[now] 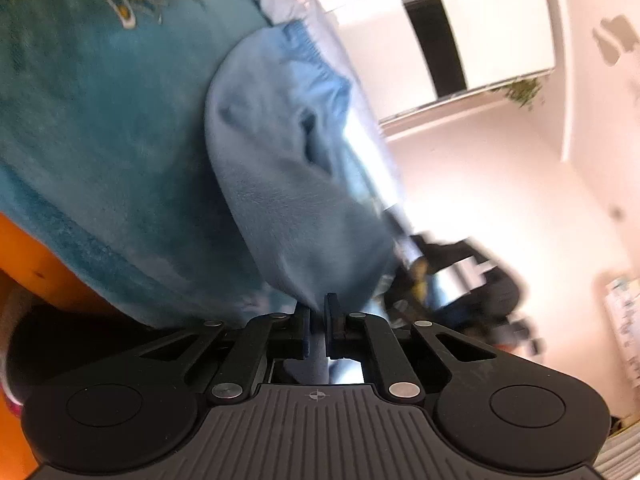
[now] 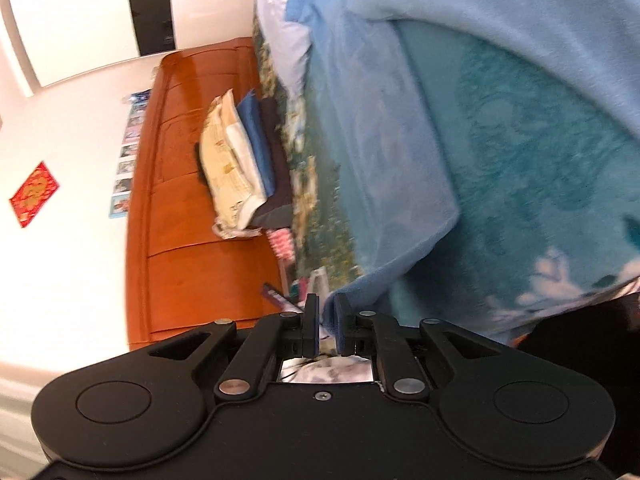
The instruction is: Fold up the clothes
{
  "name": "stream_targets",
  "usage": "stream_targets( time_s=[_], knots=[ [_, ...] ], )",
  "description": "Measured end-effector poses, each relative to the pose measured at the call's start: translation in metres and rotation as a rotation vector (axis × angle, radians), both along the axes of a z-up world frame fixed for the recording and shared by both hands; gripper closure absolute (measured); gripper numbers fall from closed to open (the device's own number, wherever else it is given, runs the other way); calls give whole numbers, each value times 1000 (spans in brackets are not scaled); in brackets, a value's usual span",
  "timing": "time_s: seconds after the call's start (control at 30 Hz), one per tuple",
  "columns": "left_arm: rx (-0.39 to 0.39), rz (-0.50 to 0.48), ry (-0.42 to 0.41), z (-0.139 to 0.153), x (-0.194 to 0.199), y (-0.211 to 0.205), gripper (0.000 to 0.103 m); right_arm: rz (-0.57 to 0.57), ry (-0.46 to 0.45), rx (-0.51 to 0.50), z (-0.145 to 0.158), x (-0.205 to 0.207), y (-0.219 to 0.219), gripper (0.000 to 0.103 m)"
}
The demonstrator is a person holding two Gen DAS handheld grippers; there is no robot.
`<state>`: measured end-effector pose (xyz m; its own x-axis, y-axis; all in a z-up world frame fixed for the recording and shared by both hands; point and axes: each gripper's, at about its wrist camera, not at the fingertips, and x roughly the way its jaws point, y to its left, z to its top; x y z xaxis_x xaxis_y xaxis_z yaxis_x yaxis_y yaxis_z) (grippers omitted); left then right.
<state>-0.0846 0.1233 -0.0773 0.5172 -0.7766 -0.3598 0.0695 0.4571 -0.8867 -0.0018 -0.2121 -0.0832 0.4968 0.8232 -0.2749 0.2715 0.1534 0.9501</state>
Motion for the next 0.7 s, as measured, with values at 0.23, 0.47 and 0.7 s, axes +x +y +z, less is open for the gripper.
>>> stream_targets(
  time_s=[0.23, 0.47, 0.7],
  knots=[
    [-6, 35, 87, 1, -20, 33, 98, 119, -6, -163, 0, -17, -9, 73],
    [25, 78, 296, -42, -33, 37, 98, 138, 7, -255, -6, -40, -27, 67],
    [31, 49, 243, -37, -26, 27, 98, 80, -69, -321, 9, -56, -55, 58]
  ],
)
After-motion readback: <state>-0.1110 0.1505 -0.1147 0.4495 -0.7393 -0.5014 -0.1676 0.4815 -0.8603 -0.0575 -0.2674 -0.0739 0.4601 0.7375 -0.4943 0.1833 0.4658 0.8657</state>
